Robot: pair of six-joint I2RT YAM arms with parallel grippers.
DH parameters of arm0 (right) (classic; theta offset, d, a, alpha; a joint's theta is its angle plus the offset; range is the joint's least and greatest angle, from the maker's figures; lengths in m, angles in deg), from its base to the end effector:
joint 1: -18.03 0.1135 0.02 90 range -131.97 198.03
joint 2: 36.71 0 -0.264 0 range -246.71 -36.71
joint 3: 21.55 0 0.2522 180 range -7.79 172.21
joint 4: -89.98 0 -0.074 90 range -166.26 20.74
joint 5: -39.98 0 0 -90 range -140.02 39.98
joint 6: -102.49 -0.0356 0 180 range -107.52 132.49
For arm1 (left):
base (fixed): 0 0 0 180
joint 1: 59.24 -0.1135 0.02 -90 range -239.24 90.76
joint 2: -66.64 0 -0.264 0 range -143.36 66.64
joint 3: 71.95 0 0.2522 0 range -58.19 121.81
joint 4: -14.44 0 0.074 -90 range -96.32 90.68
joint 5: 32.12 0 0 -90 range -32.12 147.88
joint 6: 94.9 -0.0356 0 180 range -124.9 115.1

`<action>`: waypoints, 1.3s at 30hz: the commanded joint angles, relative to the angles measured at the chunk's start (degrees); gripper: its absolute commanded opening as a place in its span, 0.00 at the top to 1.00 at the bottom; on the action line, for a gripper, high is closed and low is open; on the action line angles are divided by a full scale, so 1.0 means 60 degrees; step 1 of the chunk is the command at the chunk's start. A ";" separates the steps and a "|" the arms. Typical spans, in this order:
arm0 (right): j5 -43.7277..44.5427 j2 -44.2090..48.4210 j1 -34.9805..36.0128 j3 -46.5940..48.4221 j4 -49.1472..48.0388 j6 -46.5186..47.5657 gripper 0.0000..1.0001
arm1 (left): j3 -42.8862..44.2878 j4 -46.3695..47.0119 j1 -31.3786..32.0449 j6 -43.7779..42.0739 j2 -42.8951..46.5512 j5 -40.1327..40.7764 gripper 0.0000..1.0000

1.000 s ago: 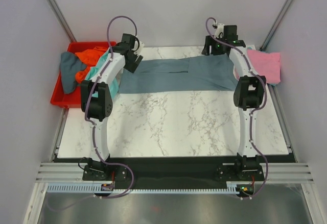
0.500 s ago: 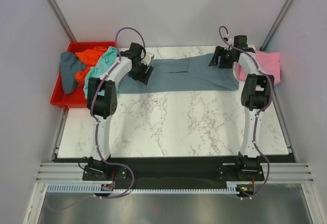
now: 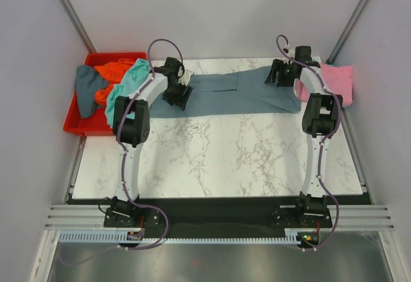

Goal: Fold and stack the t-shirts
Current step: Fold the tshirt

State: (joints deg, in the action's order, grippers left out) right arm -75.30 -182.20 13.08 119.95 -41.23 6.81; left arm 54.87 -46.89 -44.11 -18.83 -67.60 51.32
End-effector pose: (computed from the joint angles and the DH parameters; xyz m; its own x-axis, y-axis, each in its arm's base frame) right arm 0.5526 -0.0326 0.1610 -0.8072 0.1597 -0.5683 -0.0999 0.9118 0.3983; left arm 0.4757 -0.1328 0.1681 -0.8012 0.4644 -0.3774 0.5071 0.8618 -0.0161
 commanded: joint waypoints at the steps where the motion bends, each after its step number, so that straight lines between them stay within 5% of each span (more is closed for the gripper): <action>1: 0.1268 -0.0551 -0.0200 0.0184 0.0300 0.0418 0.22 | -0.0311 -0.0449 -0.0003 0.0344 -0.0172 -0.0106 0.30; 15: 0.1093 -0.0185 0.0239 0.1019 0.0373 0.0447 0.22 | -0.4718 -0.0334 0.1737 0.0726 0.3049 -0.0019 0.29; 25: 0.1048 0.0457 0.0576 0.1547 0.0271 0.0564 0.21 | -0.5265 -0.0508 0.2941 0.0623 0.5042 0.0741 0.28; 32: 0.0596 0.3266 -0.0053 -0.1038 0.0315 -0.0766 0.21 | -0.3917 -0.0407 0.2108 0.0037 0.5454 0.1621 0.27; 39: 0.0126 0.5365 -0.0756 -0.4310 0.0388 -0.1398 0.21 | -0.3404 0.0062 0.0352 0.0125 0.3948 0.1388 0.30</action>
State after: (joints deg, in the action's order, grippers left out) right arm -72.63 -153.72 9.54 99.30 -39.18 1.79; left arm 32.29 -48.07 -38.10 -16.97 -39.14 59.32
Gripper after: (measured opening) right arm 0.789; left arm 0.703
